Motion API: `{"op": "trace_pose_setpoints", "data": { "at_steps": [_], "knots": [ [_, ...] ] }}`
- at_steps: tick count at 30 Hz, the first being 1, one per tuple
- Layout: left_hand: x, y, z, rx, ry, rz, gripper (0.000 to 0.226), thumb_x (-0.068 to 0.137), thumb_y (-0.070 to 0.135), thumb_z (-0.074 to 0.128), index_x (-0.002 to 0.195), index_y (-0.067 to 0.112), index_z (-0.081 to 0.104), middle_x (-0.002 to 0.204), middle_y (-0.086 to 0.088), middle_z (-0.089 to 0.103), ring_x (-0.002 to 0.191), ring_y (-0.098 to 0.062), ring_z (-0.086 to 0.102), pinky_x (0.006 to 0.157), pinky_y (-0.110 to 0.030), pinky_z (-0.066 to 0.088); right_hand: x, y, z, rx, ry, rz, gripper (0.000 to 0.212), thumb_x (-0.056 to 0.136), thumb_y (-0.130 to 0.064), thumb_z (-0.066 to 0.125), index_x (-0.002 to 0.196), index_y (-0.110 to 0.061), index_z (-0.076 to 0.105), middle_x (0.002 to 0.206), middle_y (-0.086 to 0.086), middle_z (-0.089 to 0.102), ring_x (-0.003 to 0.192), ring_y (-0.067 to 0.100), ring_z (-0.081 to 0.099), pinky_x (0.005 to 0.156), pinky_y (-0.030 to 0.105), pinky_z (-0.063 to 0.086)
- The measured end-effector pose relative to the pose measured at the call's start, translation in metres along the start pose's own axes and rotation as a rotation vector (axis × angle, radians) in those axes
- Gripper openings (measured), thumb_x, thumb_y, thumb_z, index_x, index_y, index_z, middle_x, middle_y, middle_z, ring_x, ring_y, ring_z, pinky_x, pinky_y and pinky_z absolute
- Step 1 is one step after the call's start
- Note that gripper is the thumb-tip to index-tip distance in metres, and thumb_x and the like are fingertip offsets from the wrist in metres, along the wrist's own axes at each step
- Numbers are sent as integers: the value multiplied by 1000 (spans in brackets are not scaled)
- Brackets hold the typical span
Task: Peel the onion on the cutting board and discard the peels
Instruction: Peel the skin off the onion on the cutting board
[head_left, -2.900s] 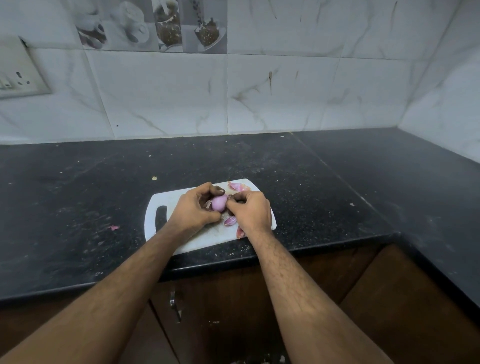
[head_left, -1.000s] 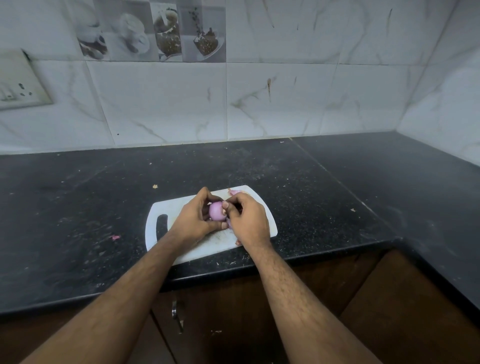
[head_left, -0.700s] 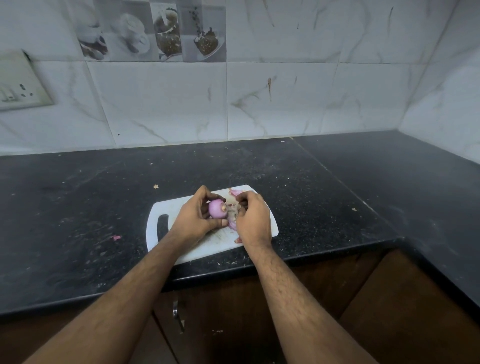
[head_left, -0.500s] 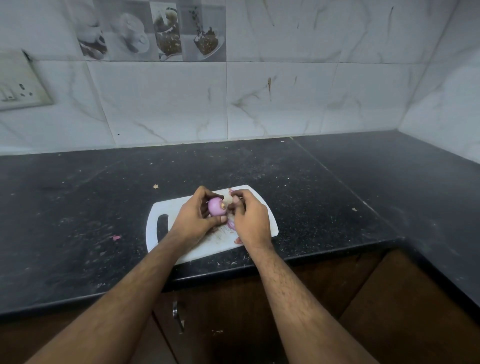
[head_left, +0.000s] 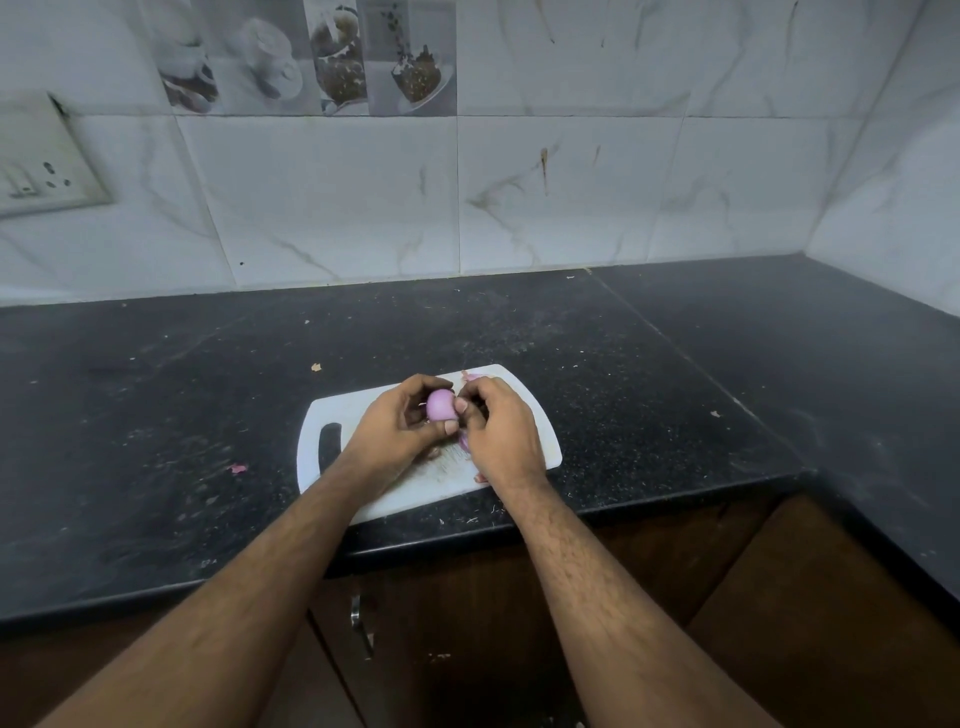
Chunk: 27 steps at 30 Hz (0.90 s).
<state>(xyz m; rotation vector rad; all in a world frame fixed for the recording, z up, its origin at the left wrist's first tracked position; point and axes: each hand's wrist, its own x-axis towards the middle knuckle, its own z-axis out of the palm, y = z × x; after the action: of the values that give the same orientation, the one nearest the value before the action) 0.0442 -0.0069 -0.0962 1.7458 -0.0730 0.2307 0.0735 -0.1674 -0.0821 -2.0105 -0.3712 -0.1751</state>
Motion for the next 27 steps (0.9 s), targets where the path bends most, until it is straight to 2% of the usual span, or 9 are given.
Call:
{"op": "trace_pose_setpoints", "data": {
  "at_steps": [4, 6, 9, 11, 14, 16, 18, 21, 27],
  "knots": [
    [-1, 0, 2, 20, 13, -12, 46, 87, 11, 81, 130, 20, 65, 120, -4, 76, 111, -24, 73, 78, -35, 56, 6, 5, 4, -131, -1, -102, 13, 105, -27, 52, 96, -29, 61, 110, -10, 60, 104, 16, 57, 36, 27, 48],
    [0, 0, 2, 0, 23, -35, 46, 90, 7, 79, 133, 16, 64, 119, -5, 77, 105, -22, 73, 75, -34, 55, 7, 7, 6, -223, 7, -139, 14, 105, -25, 49, 100, -26, 62, 108, -7, 60, 105, 17, 55, 50, 23, 43],
    [-1, 1, 4, -10, 16, -47, 44, 93, 5, 75, 134, 17, 63, 120, -4, 77, 102, -19, 73, 71, -27, 55, 8, 7, 8, -349, -14, -144, 18, 103, -15, 50, 114, -18, 63, 119, -2, 61, 114, 18, 52, 75, 35, 49],
    [0, 2, 4, 18, 15, -33, 43, 93, 8, 75, 132, 22, 64, 122, 0, 77, 112, -16, 73, 81, -24, 56, 7, 6, 7, -406, -51, -133, 24, 101, -11, 53, 123, -16, 60, 133, -1, 59, 127, 19, 49, 86, 39, 51],
    [1, 2, 3, 55, 62, -21, 46, 93, 18, 77, 137, 18, 62, 126, 2, 75, 120, -15, 70, 104, -36, 55, 3, 6, 3, -398, -95, -124, 30, 100, -5, 54, 129, -13, 59, 150, -1, 51, 140, 22, 44, 96, 44, 54],
    [1, 2, 1, 111, 72, -17, 52, 92, 22, 78, 141, 17, 60, 127, 3, 74, 121, -14, 69, 110, -43, 53, 0, 6, 2, -236, -24, -57, 32, 100, -5, 54, 128, -17, 61, 140, -4, 56, 125, 25, 57, 73, 47, 65],
    [1, 1, 1, 170, 58, -7, 50, 92, 21, 78, 139, 19, 61, 126, 5, 74, 120, -13, 69, 110, -45, 53, -3, 4, -1, 0, 78, 74, 32, 100, -3, 50, 123, -20, 65, 125, -4, 59, 101, 24, 67, 41, 44, 60],
    [2, 1, 3, 191, 62, 0, 44, 92, 17, 78, 133, 26, 64, 122, 8, 76, 117, -10, 70, 108, -44, 54, -5, 0, -4, 90, 58, 116, 41, 98, 1, 49, 127, -23, 67, 124, -7, 64, 96, 19, 69, 36, 39, 57],
    [1, 2, 2, 211, 74, 8, 54, 92, 19, 79, 142, 19, 60, 130, 6, 72, 122, -10, 68, 111, -42, 52, -5, -1, -2, 80, 30, 110, 14, 102, -25, 65, 112, -23, 75, 109, -10, 71, 82, 14, 73, 36, 38, 57]
  ]
}}
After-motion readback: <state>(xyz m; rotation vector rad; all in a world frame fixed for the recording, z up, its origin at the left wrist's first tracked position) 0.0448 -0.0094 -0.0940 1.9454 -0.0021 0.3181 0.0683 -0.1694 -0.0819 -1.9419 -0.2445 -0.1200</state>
